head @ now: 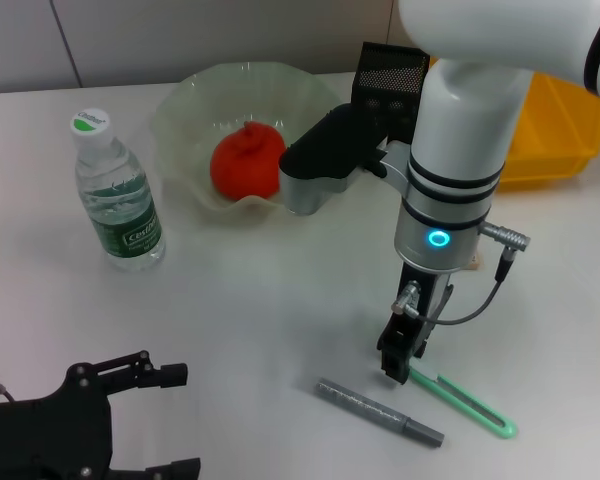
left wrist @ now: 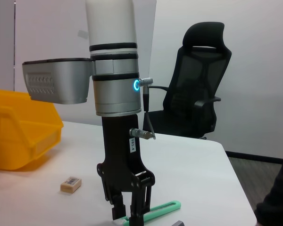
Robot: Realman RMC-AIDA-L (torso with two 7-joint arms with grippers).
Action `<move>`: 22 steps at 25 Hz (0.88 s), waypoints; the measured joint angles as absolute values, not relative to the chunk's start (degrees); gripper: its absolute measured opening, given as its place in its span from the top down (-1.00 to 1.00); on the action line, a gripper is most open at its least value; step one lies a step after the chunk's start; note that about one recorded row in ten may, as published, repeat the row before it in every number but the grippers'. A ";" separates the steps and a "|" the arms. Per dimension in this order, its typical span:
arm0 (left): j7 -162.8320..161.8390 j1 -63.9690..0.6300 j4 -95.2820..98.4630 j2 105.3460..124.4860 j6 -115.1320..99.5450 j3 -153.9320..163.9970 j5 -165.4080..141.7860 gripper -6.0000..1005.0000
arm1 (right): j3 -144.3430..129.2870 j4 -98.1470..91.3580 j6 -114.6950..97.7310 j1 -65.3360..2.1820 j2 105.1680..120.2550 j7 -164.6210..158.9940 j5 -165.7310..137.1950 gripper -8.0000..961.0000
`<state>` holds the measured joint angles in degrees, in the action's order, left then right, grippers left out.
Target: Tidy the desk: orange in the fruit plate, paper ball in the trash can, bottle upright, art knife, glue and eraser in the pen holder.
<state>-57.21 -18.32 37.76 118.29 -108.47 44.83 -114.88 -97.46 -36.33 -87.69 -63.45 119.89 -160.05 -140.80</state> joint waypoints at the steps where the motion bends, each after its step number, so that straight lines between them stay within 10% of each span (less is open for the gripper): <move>1: -57.22 -18.42 37.56 118.30 -108.38 44.83 -114.87 -0.71 | -97.50 -36.13 -87.68 -63.45 119.88 -160.04 -140.80 0.13; 9: -57.21 -18.97 37.09 118.30 -108.00 44.83 -114.87 -0.71 | -99.37 -37.72 -88.48 -62.55 119.83 -159.70 -140.25 0.58; 22: -57.25 -19.00 36.38 118.21 -108.05 44.83 -114.87 -0.71 | -67.17 -67.57 -104.37 -52.81 117.38 -151.44 -156.48 0.64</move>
